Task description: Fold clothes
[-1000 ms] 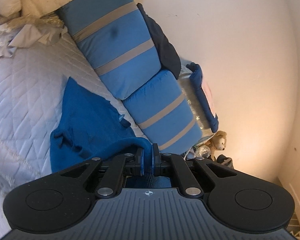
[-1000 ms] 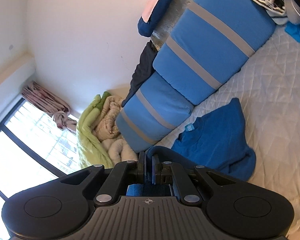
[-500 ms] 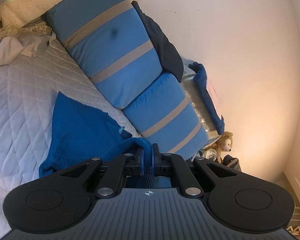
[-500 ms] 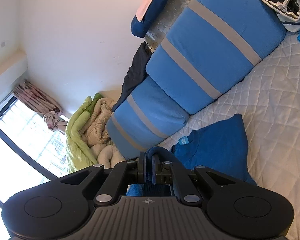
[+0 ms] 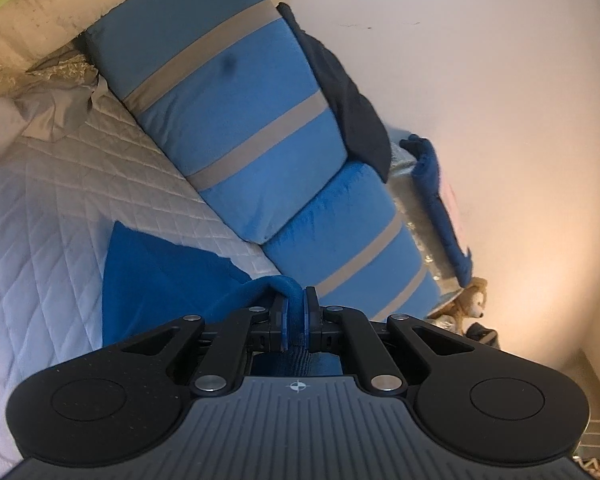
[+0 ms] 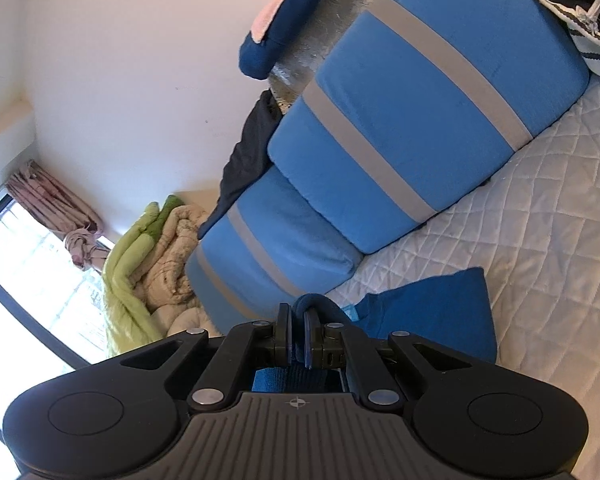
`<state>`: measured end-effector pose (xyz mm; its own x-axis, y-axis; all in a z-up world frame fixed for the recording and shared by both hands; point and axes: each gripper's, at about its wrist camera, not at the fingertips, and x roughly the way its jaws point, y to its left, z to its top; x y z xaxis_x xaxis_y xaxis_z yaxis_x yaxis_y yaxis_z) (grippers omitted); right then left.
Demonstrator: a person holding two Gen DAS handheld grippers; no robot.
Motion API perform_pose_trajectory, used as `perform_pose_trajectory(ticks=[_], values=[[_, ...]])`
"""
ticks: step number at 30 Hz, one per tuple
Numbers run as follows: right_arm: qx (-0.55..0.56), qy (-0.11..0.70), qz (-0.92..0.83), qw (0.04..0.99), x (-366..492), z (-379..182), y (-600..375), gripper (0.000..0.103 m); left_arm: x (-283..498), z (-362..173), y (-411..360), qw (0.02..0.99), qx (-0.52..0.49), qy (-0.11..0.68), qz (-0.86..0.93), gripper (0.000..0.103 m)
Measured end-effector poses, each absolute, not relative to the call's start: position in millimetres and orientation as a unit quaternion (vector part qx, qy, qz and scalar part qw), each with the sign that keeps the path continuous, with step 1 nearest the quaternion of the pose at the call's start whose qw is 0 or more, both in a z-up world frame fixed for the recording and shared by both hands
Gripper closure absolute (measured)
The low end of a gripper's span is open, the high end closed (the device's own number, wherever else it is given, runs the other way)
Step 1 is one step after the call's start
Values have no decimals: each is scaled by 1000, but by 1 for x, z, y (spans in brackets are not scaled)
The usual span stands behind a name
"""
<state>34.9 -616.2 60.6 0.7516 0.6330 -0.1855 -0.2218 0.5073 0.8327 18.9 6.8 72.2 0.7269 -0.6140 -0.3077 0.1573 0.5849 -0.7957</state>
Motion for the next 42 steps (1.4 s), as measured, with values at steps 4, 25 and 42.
perform_pose_trajectory(ticks=[4,25,42], values=[[423,248,246,836,57,52,-612,95,42,64,5,842,-388,302,-219,96],[408,324,154,840,173,-38,-593,92,162,-27,-10,832,-376,390,-123,95],[361,379,157,837,162,-47,-577,22,143,-59,-5,794,-406,435,-127,48]])
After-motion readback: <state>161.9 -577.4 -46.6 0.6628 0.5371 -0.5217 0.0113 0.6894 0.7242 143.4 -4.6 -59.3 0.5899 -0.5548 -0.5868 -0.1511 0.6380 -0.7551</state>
